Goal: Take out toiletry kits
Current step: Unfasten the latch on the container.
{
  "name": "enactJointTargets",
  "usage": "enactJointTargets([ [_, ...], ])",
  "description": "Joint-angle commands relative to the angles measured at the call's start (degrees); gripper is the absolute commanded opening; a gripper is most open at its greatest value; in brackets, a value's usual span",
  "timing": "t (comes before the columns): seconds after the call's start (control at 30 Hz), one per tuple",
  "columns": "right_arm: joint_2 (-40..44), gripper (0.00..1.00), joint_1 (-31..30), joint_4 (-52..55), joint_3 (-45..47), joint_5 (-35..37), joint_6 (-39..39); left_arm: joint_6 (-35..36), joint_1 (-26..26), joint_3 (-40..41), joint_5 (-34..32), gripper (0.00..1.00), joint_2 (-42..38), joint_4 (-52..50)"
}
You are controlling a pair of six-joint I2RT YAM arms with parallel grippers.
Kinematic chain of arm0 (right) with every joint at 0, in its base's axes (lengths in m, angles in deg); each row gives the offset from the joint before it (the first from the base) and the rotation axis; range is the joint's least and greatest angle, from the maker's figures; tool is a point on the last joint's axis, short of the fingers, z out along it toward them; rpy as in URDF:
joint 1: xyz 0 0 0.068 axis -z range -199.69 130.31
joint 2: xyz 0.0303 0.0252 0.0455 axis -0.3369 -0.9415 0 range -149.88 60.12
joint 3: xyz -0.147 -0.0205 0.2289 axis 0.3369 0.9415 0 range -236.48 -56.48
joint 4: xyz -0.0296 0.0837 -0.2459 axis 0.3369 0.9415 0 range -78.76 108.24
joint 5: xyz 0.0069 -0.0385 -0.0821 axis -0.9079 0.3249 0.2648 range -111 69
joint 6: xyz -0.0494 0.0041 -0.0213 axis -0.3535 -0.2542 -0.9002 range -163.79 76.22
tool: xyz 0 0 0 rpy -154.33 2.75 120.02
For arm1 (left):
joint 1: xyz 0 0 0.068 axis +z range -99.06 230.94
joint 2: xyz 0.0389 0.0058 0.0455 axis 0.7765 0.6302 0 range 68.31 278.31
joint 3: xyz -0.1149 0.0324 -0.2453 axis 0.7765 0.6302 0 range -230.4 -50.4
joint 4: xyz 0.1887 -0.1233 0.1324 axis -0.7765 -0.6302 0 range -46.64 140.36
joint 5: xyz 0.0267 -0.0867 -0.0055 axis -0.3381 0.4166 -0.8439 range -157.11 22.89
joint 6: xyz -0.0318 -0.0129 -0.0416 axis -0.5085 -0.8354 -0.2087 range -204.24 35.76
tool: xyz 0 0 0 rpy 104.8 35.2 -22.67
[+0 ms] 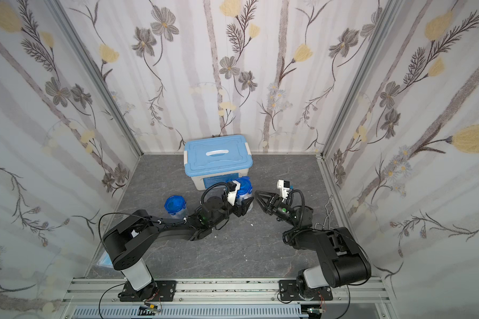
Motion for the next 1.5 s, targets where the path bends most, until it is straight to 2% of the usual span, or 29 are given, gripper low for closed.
enactJointTargets([
  [0.0,1.4,0.61,-0.2,-12.2,-0.6,2.0,1.5,-0.3,-0.4,-1.0,1.0,0.43,-2.1,4.2],
  [0.1,2.3,0.6,-0.9,-13.0,-1.9,2.8,3.4,0.4,-1.0,-1.9,1.2,0.43,-3.9,2.2],
  [0.27,5.9,0.6,-2.8,-6.5,-3.0,3.3,0.8,1.9,-1.4,-2.5,0.8,0.43,-6.3,1.3],
  [0.4,6.1,0.6,-2.9,-9.9,-4.1,4.1,4.1,3.4,-2.3,-2.6,0.9,0.43,-6.7,2.0],
  [0.73,4.9,0.59,-4.8,-12.6,-5.6,5.6,5.5,3.3,-3.4,-2.3,1.4,0.43,-8.4,5.0],
  [1.03,5.1,0.49,-8.4,-13.5,-9.0,8.9,6.0,1.8,-4.0,-3.4,3.3,0.42,-8.6,4.9],
  [1.23,6.8,0.48,-9.5,-13.7,-10.1,10.6,6.7,0.9,-4.1,-3.4,4.2,0.41,-8.0,5.2],
  [1.47,8.0,0.34,-12.6,-13.7,-13.5,12.6,7.3,2.4,-4.7,-5.6,3.5,0.37,-6.8,-0.3],
])
